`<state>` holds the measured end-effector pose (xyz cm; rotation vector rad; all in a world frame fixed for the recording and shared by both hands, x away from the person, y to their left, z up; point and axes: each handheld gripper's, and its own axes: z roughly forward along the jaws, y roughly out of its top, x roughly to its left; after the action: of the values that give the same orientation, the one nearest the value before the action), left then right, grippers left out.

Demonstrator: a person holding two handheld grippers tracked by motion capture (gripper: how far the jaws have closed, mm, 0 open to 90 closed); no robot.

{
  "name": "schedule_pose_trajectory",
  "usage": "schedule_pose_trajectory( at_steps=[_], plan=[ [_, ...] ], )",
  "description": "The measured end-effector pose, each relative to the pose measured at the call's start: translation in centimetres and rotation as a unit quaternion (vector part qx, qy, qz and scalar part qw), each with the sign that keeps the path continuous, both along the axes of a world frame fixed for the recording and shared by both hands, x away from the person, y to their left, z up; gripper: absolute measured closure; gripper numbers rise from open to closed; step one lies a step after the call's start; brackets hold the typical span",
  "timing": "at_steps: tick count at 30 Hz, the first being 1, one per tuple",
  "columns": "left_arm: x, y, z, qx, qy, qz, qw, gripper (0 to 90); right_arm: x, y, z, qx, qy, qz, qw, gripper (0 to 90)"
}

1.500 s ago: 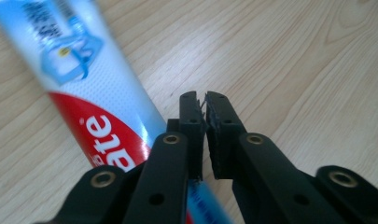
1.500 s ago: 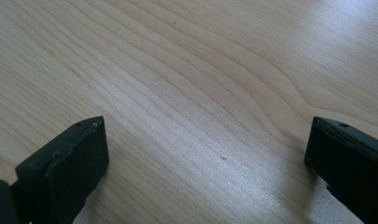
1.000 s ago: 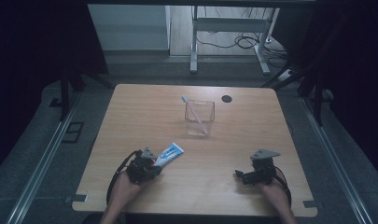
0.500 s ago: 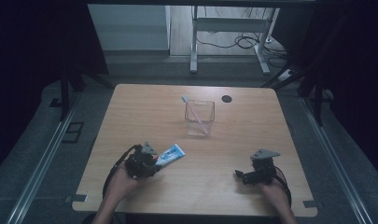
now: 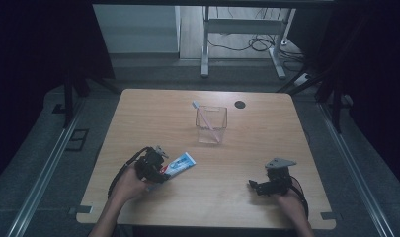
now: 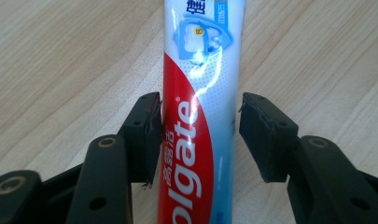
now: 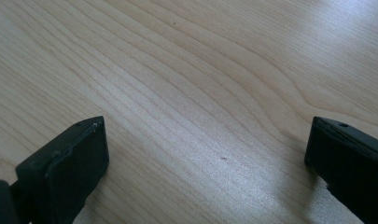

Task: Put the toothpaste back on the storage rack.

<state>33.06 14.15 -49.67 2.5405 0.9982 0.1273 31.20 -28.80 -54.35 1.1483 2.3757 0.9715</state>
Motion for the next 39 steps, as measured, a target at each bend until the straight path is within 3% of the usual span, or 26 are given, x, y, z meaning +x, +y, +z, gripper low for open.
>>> schedule_pose_trajectory(
  at_steps=[16, 19, 22, 26, 39],
  plan=[
    [1.9, -1.6, -0.8, 0.028, 0.033, -0.021, 0.9988, 48.0, 0.0, 0.0, 0.0, 0.000, 0.001, 0.000, 1.0000, 0.0],
    [2.1, -1.7, -0.7, 0.033, 0.040, -0.021, 0.9985, 51.4, 0.0, 0.0, 0.0, 0.000, 0.002, 0.000, 1.0000, 0.0],
    [2.1, -1.7, -0.3, 0.035, 0.044, -0.021, 0.9982, 60.4, 0.0, 0.0, 0.0, 0.000, 0.001, 0.000, 1.0000, 0.0],
    [2.1, -1.8, 0.0, 0.040, 0.040, -0.028, 0.9980, 67.5, 0.0, 0.0, 0.0, 0.000, 0.001, 0.000, 1.0000, 0.0],
    [2.2, -1.3, 0.3, 0.004, 0.025, -0.014, 0.9996, 73.7, 0.0, 0.0, 0.0, 0.000, 0.001, 0.000, 1.0000, 0.0]
  ],
)
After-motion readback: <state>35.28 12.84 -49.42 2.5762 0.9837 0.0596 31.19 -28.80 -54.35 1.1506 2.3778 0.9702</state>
